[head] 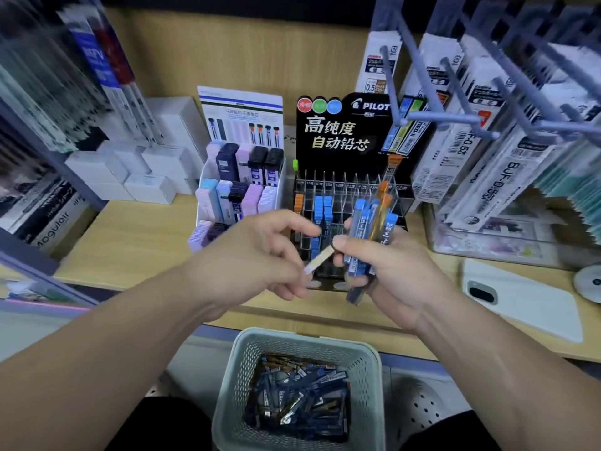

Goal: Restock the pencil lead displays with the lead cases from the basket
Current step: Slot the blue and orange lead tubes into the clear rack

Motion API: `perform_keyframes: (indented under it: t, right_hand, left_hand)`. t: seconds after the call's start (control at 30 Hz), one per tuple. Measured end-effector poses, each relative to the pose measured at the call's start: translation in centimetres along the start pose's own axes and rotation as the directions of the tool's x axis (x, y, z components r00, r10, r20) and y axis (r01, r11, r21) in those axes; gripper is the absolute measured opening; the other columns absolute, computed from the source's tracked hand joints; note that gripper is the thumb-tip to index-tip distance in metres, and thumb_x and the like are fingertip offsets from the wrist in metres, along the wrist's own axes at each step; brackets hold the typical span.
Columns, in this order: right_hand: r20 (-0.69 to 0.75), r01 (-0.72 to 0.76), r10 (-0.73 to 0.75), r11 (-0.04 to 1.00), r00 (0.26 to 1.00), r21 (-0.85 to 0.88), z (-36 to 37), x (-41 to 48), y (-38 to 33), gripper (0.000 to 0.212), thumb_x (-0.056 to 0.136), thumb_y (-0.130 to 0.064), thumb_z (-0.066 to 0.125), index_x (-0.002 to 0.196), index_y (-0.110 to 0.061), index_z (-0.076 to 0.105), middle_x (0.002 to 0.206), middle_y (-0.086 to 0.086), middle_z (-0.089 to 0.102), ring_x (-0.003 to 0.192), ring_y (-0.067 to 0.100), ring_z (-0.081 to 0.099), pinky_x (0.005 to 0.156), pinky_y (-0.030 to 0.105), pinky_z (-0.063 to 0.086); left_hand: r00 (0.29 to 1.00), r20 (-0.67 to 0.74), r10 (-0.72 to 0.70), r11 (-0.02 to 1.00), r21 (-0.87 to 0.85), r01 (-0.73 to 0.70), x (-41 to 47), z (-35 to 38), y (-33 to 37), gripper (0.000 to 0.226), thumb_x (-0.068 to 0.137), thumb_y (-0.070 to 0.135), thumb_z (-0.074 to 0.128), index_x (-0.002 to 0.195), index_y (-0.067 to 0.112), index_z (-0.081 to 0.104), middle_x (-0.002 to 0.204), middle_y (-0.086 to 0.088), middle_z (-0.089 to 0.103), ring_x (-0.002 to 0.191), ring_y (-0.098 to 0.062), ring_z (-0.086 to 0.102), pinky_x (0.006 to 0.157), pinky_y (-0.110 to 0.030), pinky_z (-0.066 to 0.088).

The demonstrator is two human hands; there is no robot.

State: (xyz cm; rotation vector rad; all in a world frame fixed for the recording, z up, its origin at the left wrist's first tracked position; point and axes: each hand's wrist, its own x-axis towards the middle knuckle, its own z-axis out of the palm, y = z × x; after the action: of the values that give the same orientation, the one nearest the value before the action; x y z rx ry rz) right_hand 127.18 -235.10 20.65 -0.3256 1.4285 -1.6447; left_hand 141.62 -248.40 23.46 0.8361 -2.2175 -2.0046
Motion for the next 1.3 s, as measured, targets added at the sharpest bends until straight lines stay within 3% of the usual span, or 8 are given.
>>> perform_keyframes:
  t: [0.07,0.17,0.3,0.47,0.73,0.9,1.1,1.3]
  right_hand:
    - [0.015,0.013,-0.012,0.998,1.000,-0.062,0.2,-0.1,0.3,0.026,0.084,0.000,0.075,0.102,-0.012,0.061,0.073,0.003,0.064,0.065,0.016,0.060,0.046,0.024,0.036]
    - [0.033,0.016,-0.011,0.992,0.999,-0.127,0.4,-0.2,0.8,0.023,0.085,-0.001,0.074,0.098,-0.015,0.062,0.070,-0.001,0.065,0.064,0.015,0.061,0.048,0.025,0.036]
    - [0.069,0.004,0.009,0.981,0.998,-0.192,0.4,-0.2,1.1,0.023,0.085,-0.006,0.075,0.104,-0.014,0.064,0.072,-0.002,0.065,0.065,0.014,0.061,0.052,0.027,0.038]
    - [0.067,-0.023,0.036,0.984,0.997,-0.178,-0.1,-0.2,1.0,0.025,0.088,-0.007,0.072,0.109,-0.011,0.060,0.078,0.004,0.068,0.066,0.015,0.061,0.051,0.026,0.037]
    - [0.058,-0.046,0.058,0.980,0.997,-0.195,-0.9,-0.7,0.8,0.021,0.088,-0.004,0.071,0.103,-0.014,0.060,0.076,0.004,0.068,0.067,0.016,0.062,0.049,0.024,0.037]
    - [0.058,-0.053,0.064,0.982,0.996,-0.181,-1.0,-0.9,0.6,0.022,0.089,-0.003,0.070,0.105,-0.012,0.060,0.074,0.003,0.069,0.067,0.016,0.061,0.049,0.024,0.036]
    - [0.087,-0.046,0.064,0.979,0.994,-0.198,-1.3,-1.1,0.8,0.022,0.088,-0.004,0.071,0.105,-0.012,0.060,0.076,0.005,0.066,0.067,0.017,0.060,0.048,0.024,0.036]
    - [0.065,-0.047,0.060,0.980,0.996,-0.191,-1.8,-1.2,0.5,0.023,0.088,-0.004,0.072,0.105,-0.013,0.060,0.075,0.004,0.068,0.068,0.018,0.061,0.049,0.024,0.037]
  left_hand:
    - [0.996,0.089,-0.016,0.996,0.087,0.009,0.1,0.2,-0.4,0.070,0.080,-0.011,0.071,0.131,0.035,0.058,0.075,-0.012,0.071,0.081,-0.037,0.071,0.069,-0.033,0.055]
    - [0.997,0.078,0.022,0.980,0.197,-0.037,0.3,0.7,-1.0,0.058,0.088,0.004,0.070,0.128,0.045,0.059,0.076,-0.008,0.073,0.068,-0.026,0.069,0.071,-0.036,0.058]
    - [0.997,0.012,0.077,0.980,0.181,-0.078,0.4,1.3,-1.2,0.023,0.095,0.013,0.065,0.109,0.031,0.066,0.084,-0.006,0.075,0.067,-0.031,0.065,0.070,-0.039,0.058]
    - [0.983,-0.137,0.120,0.988,0.116,-0.104,1.1,0.9,-0.9,0.017,0.092,0.005,0.066,0.098,0.020,0.067,0.070,-0.004,0.066,0.061,-0.023,0.062,0.062,-0.035,0.053]
    - [0.800,-0.481,0.359,0.931,0.242,-0.272,2.6,-1.8,-0.1,0.016,0.089,0.003,0.070,0.089,0.019,0.067,0.074,-0.003,0.069,0.066,-0.014,0.069,0.067,-0.023,0.055]
    - [0.758,-0.463,0.460,0.878,0.368,-0.308,3.5,-1.8,-0.1,0.018,0.086,0.006,0.074,0.085,0.023,0.069,0.079,-0.001,0.071,0.074,-0.018,0.069,0.075,-0.024,0.057]
    - [0.749,-0.380,0.543,0.784,0.550,-0.289,4.2,-1.2,-0.5,0.013,0.085,0.004,0.075,0.089,0.016,0.073,0.072,0.016,0.065,0.066,0.004,0.061,0.069,-0.008,0.049]
    - [0.737,-0.335,0.587,0.718,0.635,-0.283,5.2,-1.4,-0.8,0.011,0.083,0.004,0.075,0.088,0.014,0.076,0.073,0.017,0.065,0.067,0.004,0.062,0.071,-0.010,0.050]
